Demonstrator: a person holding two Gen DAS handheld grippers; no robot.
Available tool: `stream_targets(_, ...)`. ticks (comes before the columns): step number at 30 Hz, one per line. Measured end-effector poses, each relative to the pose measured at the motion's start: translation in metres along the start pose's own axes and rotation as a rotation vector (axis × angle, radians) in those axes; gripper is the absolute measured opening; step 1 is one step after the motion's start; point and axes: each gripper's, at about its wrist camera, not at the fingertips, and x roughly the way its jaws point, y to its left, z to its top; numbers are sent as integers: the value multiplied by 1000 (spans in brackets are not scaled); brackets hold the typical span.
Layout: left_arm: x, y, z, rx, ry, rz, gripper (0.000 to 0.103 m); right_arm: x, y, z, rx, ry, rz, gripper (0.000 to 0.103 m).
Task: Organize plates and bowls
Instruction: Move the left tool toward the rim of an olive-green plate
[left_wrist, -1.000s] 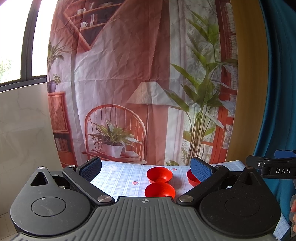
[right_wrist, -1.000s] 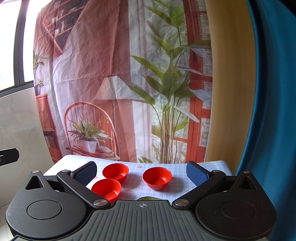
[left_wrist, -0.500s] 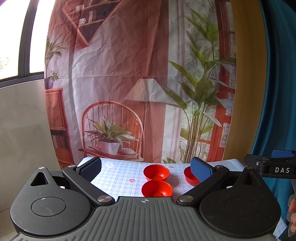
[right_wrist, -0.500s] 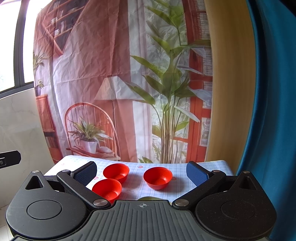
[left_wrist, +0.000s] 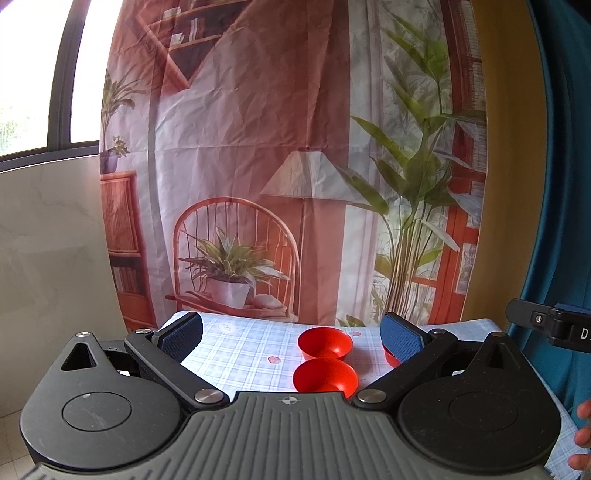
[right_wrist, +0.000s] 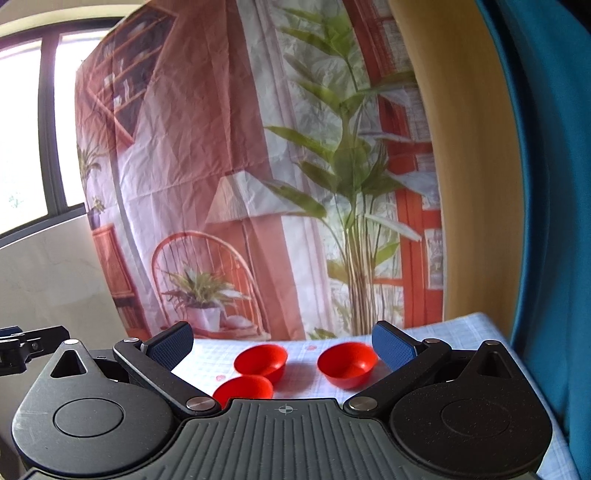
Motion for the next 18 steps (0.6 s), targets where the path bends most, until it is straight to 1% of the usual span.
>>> stream_targets(4,12,-2,-11,-13,7,-10,103,4,0,-16,-68,-51,-48,103)
stream_targets(9,23,-7,-25,-11,-21,-18,103,15,-5,-38,-72,-45,-74,103)
stream_targets(10,25,-8,-27,-6,-16,-19,103,17,-6,-42,-65,-37,-78,103)
stream_targets(14,36,-8,-38,-5,9,-27,103,27,-14,-60,-25,15,-32,103)
stream_targets(16,40,-6,-44,-13,14,-38,103,32,-17,-69,-10,39,-22,103)
stream_targets(18,48,-2,-50,-30,35,-56,103,37,-19,-77,0,75,-9,103)
